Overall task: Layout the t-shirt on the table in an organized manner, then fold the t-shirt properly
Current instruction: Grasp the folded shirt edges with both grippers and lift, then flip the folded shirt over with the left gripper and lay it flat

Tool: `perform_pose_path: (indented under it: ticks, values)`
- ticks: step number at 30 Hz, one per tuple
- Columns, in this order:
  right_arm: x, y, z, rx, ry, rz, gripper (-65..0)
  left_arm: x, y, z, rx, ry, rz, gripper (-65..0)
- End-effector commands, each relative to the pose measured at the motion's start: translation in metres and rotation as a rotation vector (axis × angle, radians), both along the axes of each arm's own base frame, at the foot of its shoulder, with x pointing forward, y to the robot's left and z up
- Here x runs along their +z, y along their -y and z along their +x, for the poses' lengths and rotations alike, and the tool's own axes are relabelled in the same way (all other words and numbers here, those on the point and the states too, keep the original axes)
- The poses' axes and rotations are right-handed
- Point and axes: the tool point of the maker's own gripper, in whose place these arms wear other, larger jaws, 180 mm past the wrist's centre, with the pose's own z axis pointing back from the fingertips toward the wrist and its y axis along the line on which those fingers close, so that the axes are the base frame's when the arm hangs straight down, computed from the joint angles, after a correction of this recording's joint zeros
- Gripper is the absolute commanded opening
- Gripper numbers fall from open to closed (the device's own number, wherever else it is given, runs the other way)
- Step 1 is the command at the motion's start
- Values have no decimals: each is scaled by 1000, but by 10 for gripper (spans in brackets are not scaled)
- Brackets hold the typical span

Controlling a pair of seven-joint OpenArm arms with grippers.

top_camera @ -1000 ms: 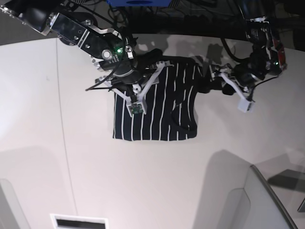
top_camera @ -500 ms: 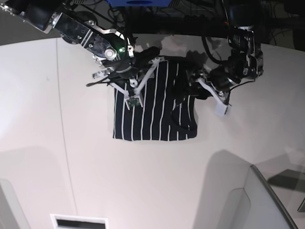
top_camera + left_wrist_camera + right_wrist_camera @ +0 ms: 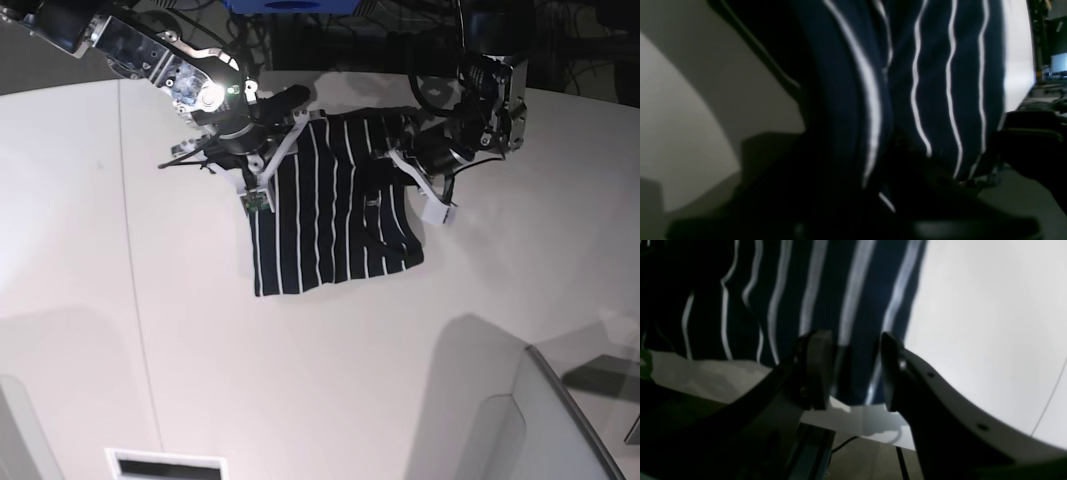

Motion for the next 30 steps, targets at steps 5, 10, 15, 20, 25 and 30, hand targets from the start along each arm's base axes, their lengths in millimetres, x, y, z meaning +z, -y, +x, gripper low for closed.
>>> perform_pose_path:
  ticks: [5, 10, 15, 20, 25, 30]
  values:
    - [11, 9, 18, -51, 54, 12, -428, 6, -16, 10, 5, 25, 31, -650]
    - [11, 29, 25, -134, 52, 11, -428, 10, -39, 18, -25, 46, 99, -650]
    - [10, 72, 36, -291, 54, -5, -428, -4, -53, 4, -297, 20, 318, -650]
    - [16, 108, 51, -412, 77, -19, -428, -21, -58, -3, -670, 23, 598, -650]
    - [20, 132, 60, -488, 97, -29, -428, -35, -69, 0, -1016, 66, 927, -650]
    - [24, 150, 65, -544, 112, -34, -428, -31, -59, 27, -1212, 169, 1158, -650]
